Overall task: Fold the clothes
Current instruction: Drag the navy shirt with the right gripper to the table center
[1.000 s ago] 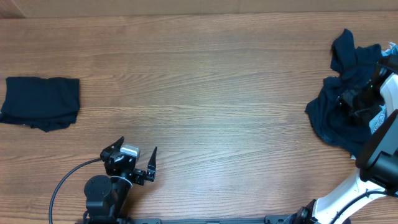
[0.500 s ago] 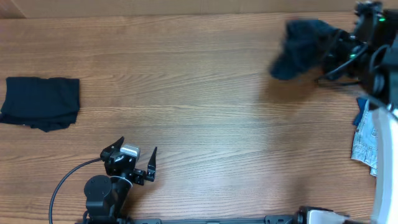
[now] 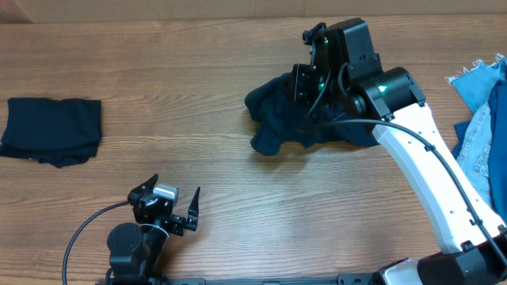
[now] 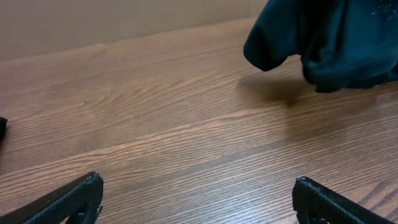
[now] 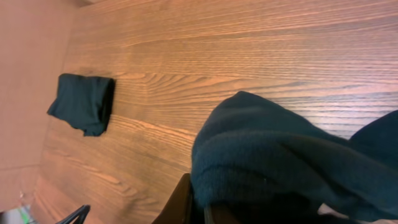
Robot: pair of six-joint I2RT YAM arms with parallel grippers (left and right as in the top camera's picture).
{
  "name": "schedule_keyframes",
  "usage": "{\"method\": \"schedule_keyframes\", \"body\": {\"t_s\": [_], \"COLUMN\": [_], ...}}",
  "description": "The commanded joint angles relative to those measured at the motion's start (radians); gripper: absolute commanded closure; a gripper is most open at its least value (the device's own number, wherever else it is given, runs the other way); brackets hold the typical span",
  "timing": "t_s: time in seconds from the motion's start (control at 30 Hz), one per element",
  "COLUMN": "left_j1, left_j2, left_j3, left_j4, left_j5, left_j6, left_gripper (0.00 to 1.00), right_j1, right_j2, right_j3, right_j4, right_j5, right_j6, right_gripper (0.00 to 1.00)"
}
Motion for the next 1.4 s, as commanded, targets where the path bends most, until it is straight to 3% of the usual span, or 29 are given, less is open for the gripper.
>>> {"method": "schedule_keyframes", "body": {"t_s": [0.0,0.27,0.37,0.47,0.57,0.73,0.8,0.93,1.0,1.07,1.17,1.37], "left_j1": [0.004,0.004,0.004,0.004,0.004,0.004,0.004,0.004,0.004,0.003,-0.011,-0.012], "left_j2": [-0.003,-0.003,-0.003,-0.003,0.014,0.254,0.397,0.578,0.666,0.735,0.789,0.791], "left_j3": [-0.008,-0.008,-0.009,0.022,0.140,0.414,0.526,0.586,0.603,0.636,0.692,0.800], "left_j4": [0.004,0.043,0.026,0.136,0.178,0.100,0.104,0.342,0.377,0.313,0.208,0.011], "left_j5": [0.008,0.009,0.108,0.142,0.115,0.112,0.186,0.377,0.435,0.447,0.444,0.331], "left_j6": [-0.018,-0.015,-0.042,-0.291,-0.347,-0.347,-0.347,-0.396,-0.396,-0.396,-0.370,-0.225], "left_gripper": [0.00,0.00,0.00,0.00,0.00,0.00,0.00,0.00,0.00,0.00,0.00,0.00], "right_j1": [-0.002,-0.002,-0.002,-0.002,-0.002,-0.002,-0.002,0.001,0.001,-0.003,-0.024,-0.311], "right_j2": [-0.010,-0.010,-0.010,-0.010,-0.010,-0.010,-0.011,-0.011,-0.011,-0.011,-0.018,-0.124], "right_j3": [0.001,0.001,0.001,0.001,0.001,0.004,0.004,0.004,0.004,0.004,0.004,0.129], "right_j4": [0.006,0.006,0.005,0.006,0.020,0.051,0.107,0.173,0.245,0.310,0.312,0.157], "right_j5": [0.043,0.043,0.042,-0.015,-0.090,-0.218,-0.278,-0.282,-0.296,-0.288,-0.207,-0.017], "right_j6": [0.003,0.003,0.000,-0.088,-0.174,-0.269,-0.282,-0.275,-0.160,-0.076,-0.085,-0.106], "right_gripper": [0.96,0.96,0.96,0.96,0.96,0.96,0.96,0.96,0.96,0.96,0.96,0.96]}}
